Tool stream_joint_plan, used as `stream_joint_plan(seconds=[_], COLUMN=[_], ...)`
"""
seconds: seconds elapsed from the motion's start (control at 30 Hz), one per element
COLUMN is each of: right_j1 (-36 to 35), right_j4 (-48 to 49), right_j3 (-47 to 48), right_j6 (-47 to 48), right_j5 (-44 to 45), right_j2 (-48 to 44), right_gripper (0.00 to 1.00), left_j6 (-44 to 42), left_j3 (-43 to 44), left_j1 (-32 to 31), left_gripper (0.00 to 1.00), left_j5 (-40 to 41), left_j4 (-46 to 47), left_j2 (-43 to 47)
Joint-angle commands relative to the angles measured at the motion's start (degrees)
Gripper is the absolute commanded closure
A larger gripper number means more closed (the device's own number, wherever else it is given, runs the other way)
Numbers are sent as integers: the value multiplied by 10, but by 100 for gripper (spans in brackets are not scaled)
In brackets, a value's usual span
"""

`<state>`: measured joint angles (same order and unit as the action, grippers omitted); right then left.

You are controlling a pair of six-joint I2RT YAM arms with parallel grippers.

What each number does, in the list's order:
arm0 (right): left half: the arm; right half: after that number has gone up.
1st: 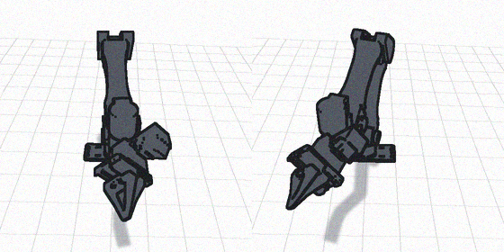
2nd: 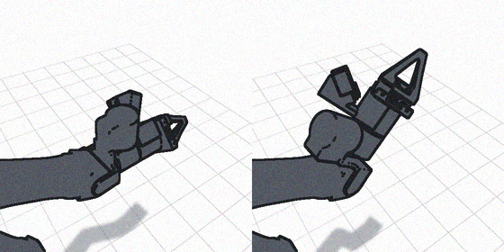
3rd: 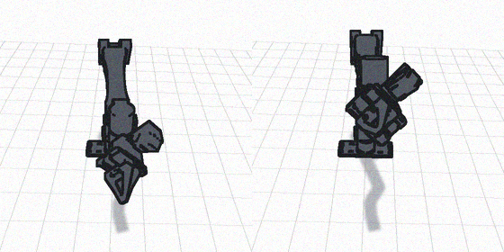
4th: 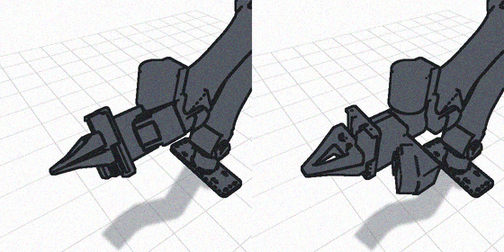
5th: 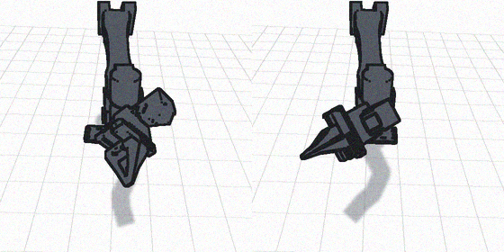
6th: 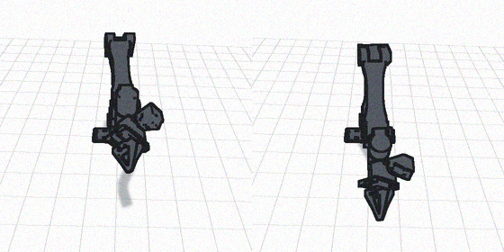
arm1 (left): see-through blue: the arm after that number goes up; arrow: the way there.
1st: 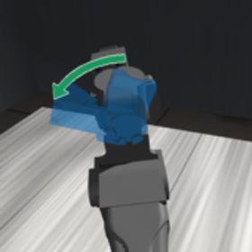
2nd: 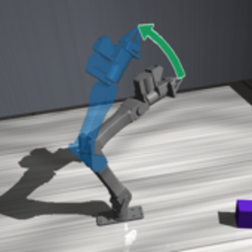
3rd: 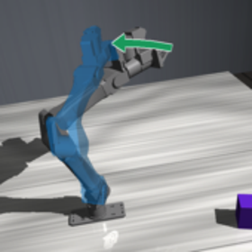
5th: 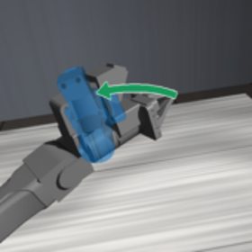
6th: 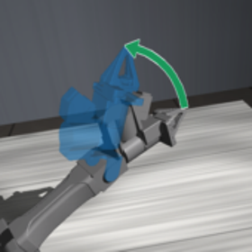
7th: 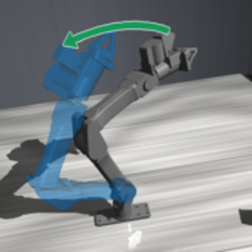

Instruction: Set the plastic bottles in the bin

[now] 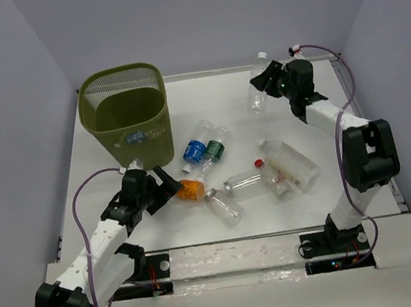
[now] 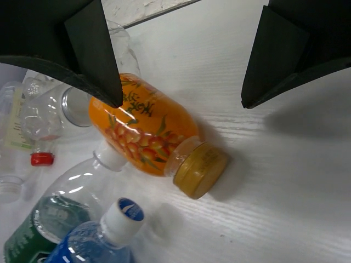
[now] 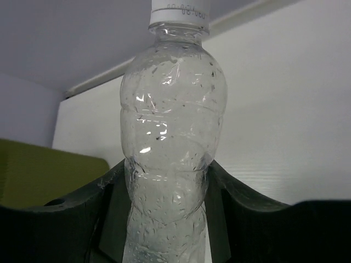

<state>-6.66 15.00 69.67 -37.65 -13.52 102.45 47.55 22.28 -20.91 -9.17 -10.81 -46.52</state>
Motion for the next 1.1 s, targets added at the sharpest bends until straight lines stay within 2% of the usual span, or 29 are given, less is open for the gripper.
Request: stream_joint_plan(seconds=[0.0, 0.2, 0.33, 0.43, 0.8, 0.83, 0.9, 0.93, 0.97, 1.0, 1.07], right_j1=[-111, -223, -272, -316, -398, -404, -411, -412, -417, -417, -417], right_j4=[83, 102, 72, 66, 20, 13, -3, -5, -5, -5, -6], right_j3=[30, 151, 271, 325, 628, 648, 676, 672, 662, 638, 611], right_j6=[72, 157, 203, 235, 237, 239, 252, 258, 262, 268, 274], right_j5=[-6, 5, -74, -71, -50, -41, -31, -30, -21, -20, -27], right_j2=[-88, -86, -21, 4, 230, 260, 278, 281, 274, 266, 233], right_gripper=[75, 74, 74, 73, 71, 69, 50, 22, 12, 6, 3], left_j6=[46, 54, 65, 68, 69, 69, 68, 68, 68, 66, 66], left_j3=[-28, -28, -42, -45, -58, -55, -53, -52, -52, -52, -53], left_j1=[-5, -10, -11, -11, -12, -12, -12, -12, -12, -12, -12], left_gripper=[1, 1, 1, 1, 1, 1, 1, 1, 1, 1, 1], left_j5=[11, 1, 5, 16, 28, 28, 28, 28, 28, 28, 28], left_j4=[45, 78, 99, 104, 147, 148, 149, 149, 149, 149, 153], left_j2=[-6, -20, -16, -14, -45, -44, -43, -44, -44, -45, -52])
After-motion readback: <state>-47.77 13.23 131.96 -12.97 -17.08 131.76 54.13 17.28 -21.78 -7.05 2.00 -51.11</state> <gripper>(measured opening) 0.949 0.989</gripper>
